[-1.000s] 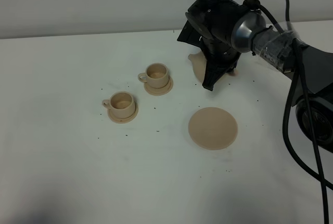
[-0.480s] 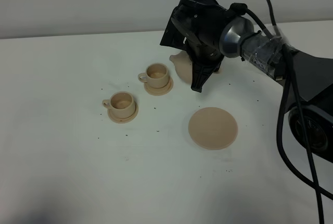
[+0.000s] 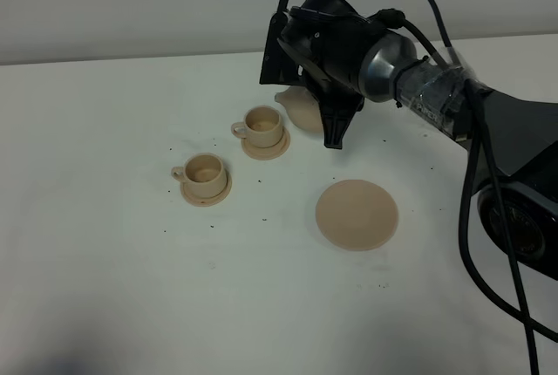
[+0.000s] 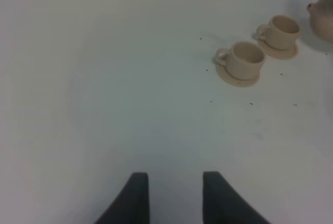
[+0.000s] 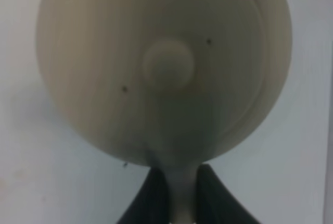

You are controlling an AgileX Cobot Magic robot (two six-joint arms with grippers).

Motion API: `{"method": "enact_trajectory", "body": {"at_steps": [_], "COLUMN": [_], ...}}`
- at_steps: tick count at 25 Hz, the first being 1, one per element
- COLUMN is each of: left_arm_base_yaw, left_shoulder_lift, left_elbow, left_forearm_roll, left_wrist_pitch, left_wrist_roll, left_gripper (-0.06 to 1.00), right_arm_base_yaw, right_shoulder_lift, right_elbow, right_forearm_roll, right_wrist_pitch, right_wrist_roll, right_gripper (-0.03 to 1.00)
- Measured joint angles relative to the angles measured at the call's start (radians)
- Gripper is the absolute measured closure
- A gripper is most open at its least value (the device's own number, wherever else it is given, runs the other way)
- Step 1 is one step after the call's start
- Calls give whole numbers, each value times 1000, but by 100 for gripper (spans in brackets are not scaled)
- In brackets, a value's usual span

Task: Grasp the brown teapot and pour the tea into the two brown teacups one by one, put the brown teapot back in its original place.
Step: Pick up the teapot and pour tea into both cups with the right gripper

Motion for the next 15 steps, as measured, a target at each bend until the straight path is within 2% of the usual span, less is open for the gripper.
{"method": "enact_trajectory", "body": {"at_steps": [15], "left_arm_base_yaw": [0], "left_shoulder_lift": [0], "left_elbow": [0], "left_forearm_roll": [0], "left_wrist_pitch": [0], "left_wrist_roll": [0], "left_gripper": [67], "right_arm_base_yaw": [8], "right_shoulder_lift": [0], "right_elbow": [0], "right_forearm_roll": [-48], "right_wrist_pitch": [-48], "right_wrist_roll": [-111], "right_gripper": [86]}}
